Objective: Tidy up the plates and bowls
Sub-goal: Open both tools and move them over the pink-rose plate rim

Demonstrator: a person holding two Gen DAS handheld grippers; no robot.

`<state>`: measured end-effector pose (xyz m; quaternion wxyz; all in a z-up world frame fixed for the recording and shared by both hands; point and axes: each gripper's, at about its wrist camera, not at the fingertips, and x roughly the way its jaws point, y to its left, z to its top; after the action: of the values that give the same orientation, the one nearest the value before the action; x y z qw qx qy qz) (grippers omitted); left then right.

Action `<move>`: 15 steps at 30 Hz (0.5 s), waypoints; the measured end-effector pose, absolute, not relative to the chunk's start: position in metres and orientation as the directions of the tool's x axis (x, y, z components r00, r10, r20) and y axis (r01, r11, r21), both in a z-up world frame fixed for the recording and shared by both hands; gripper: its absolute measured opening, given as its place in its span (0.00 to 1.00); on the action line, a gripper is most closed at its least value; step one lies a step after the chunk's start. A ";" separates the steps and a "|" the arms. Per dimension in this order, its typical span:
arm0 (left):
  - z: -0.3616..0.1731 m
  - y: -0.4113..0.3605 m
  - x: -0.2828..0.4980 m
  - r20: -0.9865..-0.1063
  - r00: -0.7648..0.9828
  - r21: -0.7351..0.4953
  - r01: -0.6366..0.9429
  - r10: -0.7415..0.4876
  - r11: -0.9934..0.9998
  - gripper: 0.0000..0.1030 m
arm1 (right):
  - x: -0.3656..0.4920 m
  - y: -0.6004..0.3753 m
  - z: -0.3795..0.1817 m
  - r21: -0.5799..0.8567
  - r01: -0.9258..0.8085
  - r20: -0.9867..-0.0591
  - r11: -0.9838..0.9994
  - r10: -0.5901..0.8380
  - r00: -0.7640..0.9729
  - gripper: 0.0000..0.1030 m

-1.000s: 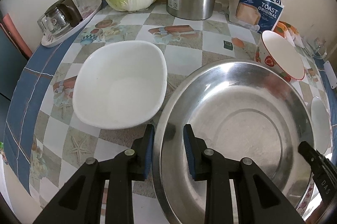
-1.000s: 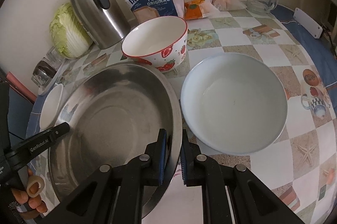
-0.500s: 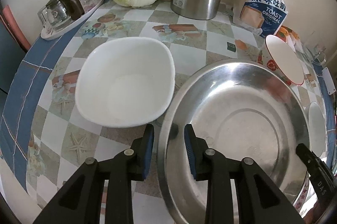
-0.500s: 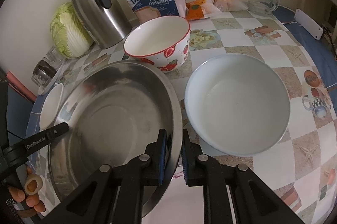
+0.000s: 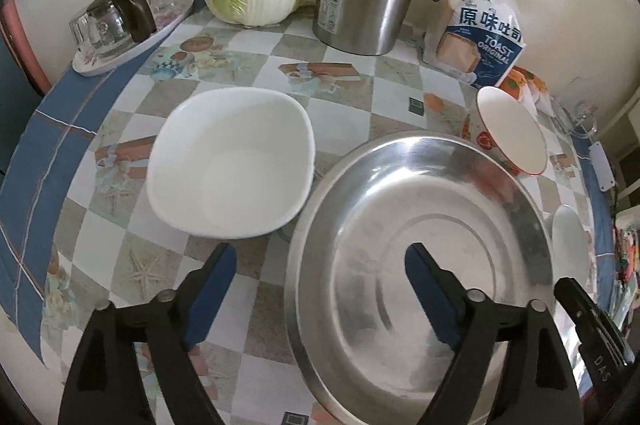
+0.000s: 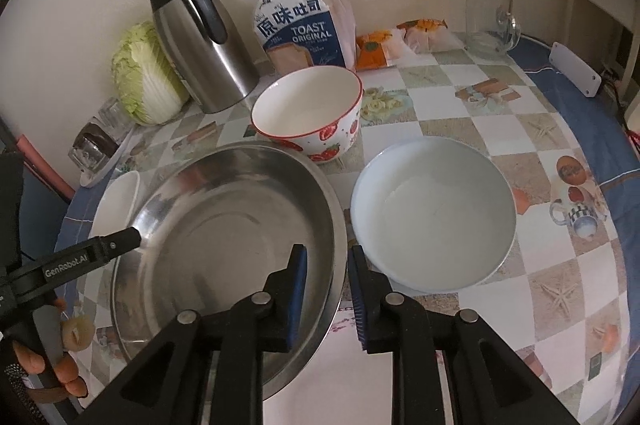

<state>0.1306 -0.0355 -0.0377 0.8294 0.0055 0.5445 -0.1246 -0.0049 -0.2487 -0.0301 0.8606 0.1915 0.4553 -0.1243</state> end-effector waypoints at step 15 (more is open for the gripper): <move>-0.005 -0.032 0.119 -0.814 0.510 -0.172 0.246 -0.279 0.954 0.93 | -0.014 -0.241 -0.026 0.215 0.365 -0.827 0.906 -0.030 0.561 0.23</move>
<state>0.1189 -0.0324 -0.0047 0.8689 -0.0170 0.4711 -0.1511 -0.0138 -0.2412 -0.0259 0.8640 0.1843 0.4544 -0.1141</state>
